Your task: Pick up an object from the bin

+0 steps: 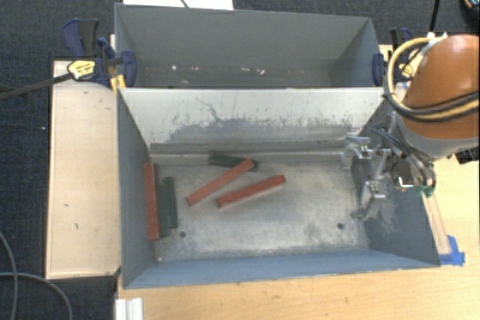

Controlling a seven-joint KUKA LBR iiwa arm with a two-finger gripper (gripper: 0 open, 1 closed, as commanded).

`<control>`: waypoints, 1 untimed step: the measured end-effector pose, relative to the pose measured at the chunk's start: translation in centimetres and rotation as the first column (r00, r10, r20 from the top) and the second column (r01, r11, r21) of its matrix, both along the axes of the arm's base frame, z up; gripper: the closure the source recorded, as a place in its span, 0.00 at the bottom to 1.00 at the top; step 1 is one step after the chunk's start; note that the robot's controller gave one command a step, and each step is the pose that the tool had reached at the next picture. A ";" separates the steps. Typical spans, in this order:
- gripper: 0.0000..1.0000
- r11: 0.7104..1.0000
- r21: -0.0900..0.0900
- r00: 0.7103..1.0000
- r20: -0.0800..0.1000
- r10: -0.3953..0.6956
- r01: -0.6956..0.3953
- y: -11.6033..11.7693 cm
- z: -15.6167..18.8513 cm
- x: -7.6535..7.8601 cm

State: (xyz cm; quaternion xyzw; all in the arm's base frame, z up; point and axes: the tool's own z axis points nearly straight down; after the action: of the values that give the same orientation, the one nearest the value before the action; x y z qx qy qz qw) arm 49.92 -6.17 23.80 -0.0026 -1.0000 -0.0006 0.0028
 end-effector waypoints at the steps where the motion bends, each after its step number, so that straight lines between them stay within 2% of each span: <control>1: 0.00 0.999 0.002 0.999 0.001 0.042 -0.042 6.6 -9.6 2.0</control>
Offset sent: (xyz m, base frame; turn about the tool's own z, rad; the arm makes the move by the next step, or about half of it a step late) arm 0.0207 0.0618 -0.0920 -0.0370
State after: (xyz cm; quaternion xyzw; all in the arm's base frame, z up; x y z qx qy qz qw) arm 51.95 0.39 14.19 0.0186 -0.9998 -0.0015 0.0022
